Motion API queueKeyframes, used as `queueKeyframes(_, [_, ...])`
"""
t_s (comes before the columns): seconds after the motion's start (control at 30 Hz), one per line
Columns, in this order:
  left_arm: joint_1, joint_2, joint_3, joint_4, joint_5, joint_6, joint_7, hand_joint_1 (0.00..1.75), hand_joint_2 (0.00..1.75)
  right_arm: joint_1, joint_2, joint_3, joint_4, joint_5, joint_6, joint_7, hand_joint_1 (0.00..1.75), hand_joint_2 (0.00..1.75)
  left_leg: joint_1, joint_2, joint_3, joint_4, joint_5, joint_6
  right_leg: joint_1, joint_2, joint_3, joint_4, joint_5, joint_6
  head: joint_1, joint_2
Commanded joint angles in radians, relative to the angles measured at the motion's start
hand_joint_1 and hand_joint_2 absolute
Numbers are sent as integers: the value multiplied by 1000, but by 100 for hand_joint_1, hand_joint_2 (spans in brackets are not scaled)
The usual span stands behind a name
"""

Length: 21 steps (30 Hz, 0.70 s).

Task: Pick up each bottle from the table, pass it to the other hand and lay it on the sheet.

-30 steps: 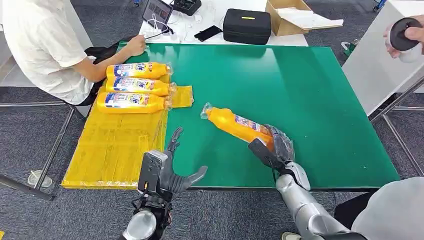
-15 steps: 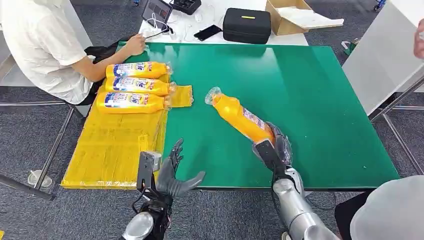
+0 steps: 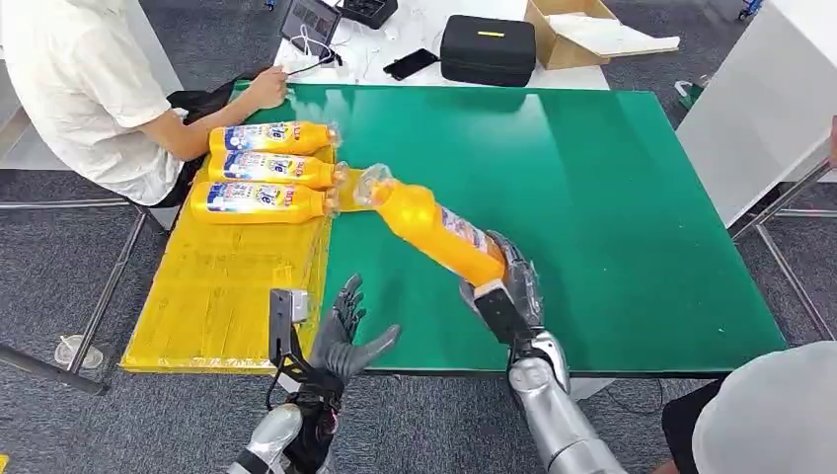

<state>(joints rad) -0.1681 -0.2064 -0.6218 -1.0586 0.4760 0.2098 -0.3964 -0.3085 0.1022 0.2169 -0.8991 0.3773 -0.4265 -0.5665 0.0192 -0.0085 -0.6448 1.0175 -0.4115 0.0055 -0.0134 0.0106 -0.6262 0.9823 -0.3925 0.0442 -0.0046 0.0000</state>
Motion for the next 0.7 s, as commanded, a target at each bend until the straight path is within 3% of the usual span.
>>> queueKeyframes(0.03, [-37,13,21,-6,12,-1,3,0,175,0,11,86,-25,-14,11,9,175,175,0,2,3,0,-1,1,0,0,3,0,-1,-1,0,0])
queueKeyframes(0.27, [-38,15,14,-18,12,-10,-1,0,175,-5,9,116,-14,-17,30,10,175,175,-1,1,4,0,-1,1,0,0,4,0,-2,-2,0,0])
queueKeyframes(0.43, [0,39,-24,-150,-6,-43,-15,0,175,16,22,177,22,-42,59,8,175,175,0,1,1,0,-1,0,0,0,1,0,0,-1,0,0])
queueKeyframes(0.5, [9,47,-39,-173,-19,-45,-10,0,175,16,21,184,35,-43,42,-2,175,175,0,2,8,-1,-3,1,0,0,7,0,-3,-3,0,0])
queueKeyframes(0.7, [-16,26,-17,-141,20,-44,1,0,175,-1,42,229,31,-46,54,-1,175,175,0,2,3,0,-1,1,0,1,2,0,-1,-1,0,0])
